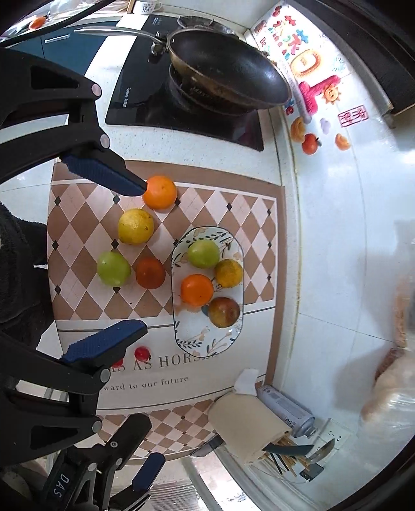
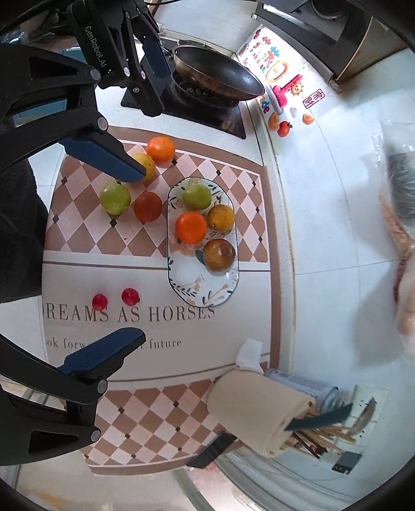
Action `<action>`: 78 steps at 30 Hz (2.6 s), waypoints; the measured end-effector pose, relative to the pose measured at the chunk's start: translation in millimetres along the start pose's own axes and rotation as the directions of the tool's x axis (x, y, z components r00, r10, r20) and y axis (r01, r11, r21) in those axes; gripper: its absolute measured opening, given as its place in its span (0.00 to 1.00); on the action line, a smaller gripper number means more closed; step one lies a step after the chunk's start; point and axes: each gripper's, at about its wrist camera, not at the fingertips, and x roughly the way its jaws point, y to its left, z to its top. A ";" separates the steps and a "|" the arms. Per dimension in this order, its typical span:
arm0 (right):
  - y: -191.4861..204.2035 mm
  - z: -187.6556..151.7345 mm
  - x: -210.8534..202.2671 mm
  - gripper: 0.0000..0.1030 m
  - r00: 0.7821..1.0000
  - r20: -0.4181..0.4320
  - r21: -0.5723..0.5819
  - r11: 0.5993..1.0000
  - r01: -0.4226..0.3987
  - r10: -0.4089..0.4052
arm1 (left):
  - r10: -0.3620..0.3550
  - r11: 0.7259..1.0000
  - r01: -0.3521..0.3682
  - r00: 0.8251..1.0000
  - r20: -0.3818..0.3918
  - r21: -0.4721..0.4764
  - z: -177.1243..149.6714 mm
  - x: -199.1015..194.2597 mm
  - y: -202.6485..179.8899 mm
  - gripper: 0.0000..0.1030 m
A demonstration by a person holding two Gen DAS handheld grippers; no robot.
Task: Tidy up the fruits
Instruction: 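Lift both open tools back above the fruit cluster, then grasp a yellow lemon with left tool while right tool grasps a green apple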
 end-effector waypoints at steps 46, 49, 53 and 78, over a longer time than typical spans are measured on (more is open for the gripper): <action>83.9 -71.4 285.7 0.63 0.811 -0.527 0.101 0.966 -0.237 0.254 | 0.040 0.956 -0.136 0.938 -0.344 -0.260 -19.4 168.5 101.6 0.95; 89.4 -71.9 285.4 0.61 0.812 -0.525 0.075 0.964 -0.254 0.255 | 0.011 0.962 -0.109 0.932 -0.362 -0.251 -16.8 182.1 95.1 0.95; 81.2 -78.0 280.6 0.61 0.818 -0.532 0.049 0.972 -0.229 0.219 | -0.027 0.970 -0.071 0.918 -0.395 -0.232 -20.1 199.9 81.1 0.95; -17.0 -74.0 264.5 0.63 0.833 -0.530 0.100 0.988 -0.121 0.156 | -0.022 0.990 -0.032 0.924 -0.381 -0.134 -73.5 211.0 32.5 0.59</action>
